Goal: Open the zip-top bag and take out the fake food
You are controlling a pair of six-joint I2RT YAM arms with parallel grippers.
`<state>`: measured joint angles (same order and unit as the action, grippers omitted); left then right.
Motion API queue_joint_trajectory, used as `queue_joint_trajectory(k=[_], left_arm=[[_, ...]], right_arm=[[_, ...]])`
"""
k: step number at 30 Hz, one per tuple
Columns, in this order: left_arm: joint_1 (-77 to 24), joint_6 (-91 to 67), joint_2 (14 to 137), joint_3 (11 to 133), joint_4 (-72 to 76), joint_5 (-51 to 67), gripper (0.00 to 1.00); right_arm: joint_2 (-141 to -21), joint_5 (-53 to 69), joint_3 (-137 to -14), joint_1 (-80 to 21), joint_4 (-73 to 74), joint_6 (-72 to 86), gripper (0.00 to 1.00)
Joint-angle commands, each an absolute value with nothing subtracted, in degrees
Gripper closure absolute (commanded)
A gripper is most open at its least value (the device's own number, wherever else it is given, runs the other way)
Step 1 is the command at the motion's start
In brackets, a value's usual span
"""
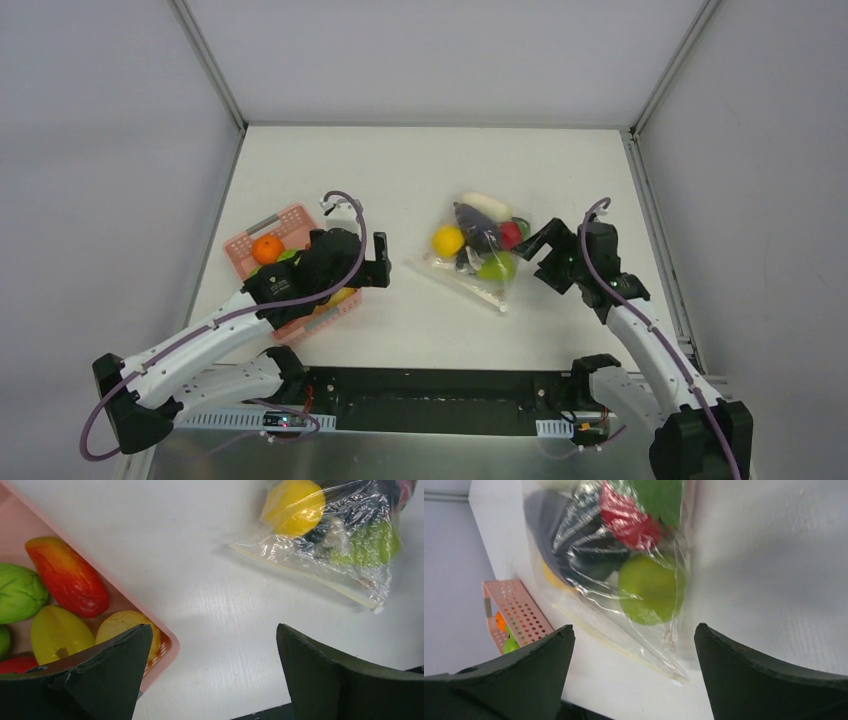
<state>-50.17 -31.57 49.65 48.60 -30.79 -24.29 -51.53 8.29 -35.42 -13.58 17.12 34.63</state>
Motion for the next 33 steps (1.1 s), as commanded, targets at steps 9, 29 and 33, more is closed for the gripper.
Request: queue_joint_trajectory(k=[9,29,33], left_arm=[[-50.0,-41.5,56.5,50.1,-22.6,-16.1,0.0],[-49.7,-50.7,68.8,49.2,-9.2,-10.4,0.0],[-49.3,-52.0,70.6,49.1,-7.9,-9.0,0.0]], right_arm=[[-65.7,26.3,-24.6,-17.3,-23.2,48.3,0.25],[-78.4,24.2,-19.5,-27.0,-42.1,52.2,0.37],[-80.7,23.5,-18.0,-29.3,-48.6,53.2,0.39]])
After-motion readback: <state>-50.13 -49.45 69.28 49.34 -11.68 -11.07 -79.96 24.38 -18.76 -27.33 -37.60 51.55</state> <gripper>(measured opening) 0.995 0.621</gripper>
